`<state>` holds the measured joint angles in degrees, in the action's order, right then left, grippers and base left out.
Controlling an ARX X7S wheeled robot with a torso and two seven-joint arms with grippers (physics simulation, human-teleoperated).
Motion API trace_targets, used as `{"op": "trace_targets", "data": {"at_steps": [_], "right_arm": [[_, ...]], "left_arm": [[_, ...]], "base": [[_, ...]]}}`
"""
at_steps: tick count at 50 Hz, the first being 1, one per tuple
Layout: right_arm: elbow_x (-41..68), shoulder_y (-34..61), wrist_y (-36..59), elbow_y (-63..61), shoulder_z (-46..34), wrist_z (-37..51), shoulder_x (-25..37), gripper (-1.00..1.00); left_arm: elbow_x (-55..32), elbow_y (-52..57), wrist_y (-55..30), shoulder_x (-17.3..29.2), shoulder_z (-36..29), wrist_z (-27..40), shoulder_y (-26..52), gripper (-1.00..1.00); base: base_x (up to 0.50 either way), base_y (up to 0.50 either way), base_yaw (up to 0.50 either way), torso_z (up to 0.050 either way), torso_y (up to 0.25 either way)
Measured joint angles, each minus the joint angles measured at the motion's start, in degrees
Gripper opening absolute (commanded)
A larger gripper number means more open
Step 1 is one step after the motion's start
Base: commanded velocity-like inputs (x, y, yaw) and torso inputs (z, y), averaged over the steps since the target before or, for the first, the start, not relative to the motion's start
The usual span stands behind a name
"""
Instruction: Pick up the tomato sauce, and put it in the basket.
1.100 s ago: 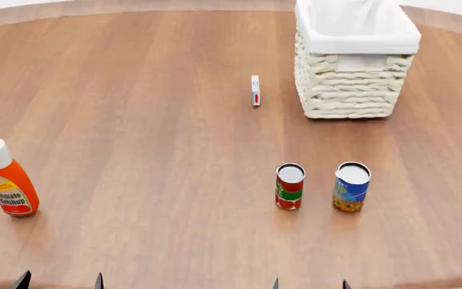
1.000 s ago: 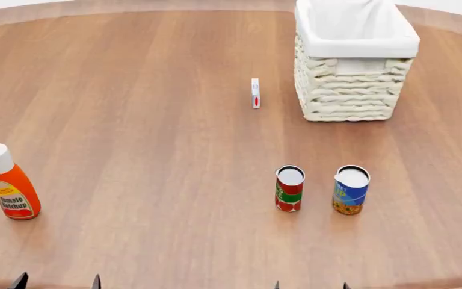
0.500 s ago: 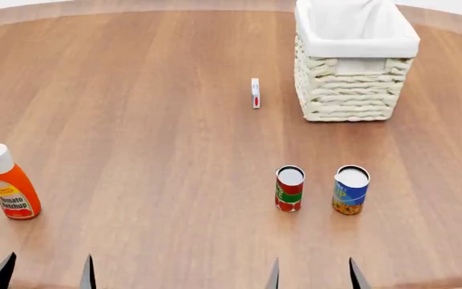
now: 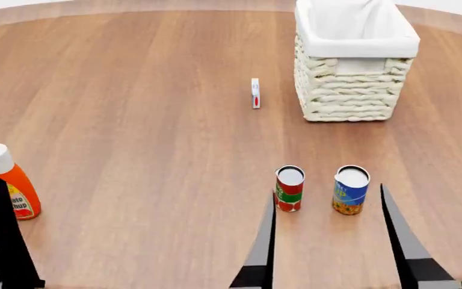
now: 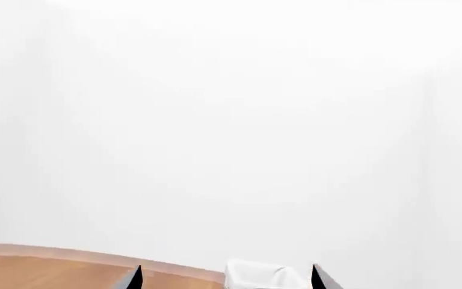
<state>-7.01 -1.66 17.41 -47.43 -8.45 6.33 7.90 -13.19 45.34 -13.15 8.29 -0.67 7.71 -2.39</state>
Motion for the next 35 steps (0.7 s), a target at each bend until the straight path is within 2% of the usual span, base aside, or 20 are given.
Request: {"op": "trace_targets", "data": {"at_steps": [10, 22, 35], "right_arm": [[-5.0, 0.0, 1.1, -8.0, 1.5, -6.4, -4.7, 1.0], [-7.0, -0.4, 2.2, -11.1, 2.4, -9.0, -6.6, 1.0], [-7.7, -0.3, 3.1, -11.9, 2.3, -9.0, -6.4, 1.0]], "left_arm": [[-3.2, 8.2, -2.9, 1.6, 1.4, 1.9, 0.4, 1.0], [-3.7, 10.2, -3.1, 2.6, 0.9, 3.2, 0.3, 1.0], [-2.9, 9.5, -1.9, 3.2, -0.1, 3.9, -0.1, 1.0]], "base": [[0.0, 0.0, 0.0, 0.0, 0.0], [0.01, 0.0, 0.0, 0.0, 0.0], [0.4, 0.0, 0.0, 0.0, 0.0]]}}
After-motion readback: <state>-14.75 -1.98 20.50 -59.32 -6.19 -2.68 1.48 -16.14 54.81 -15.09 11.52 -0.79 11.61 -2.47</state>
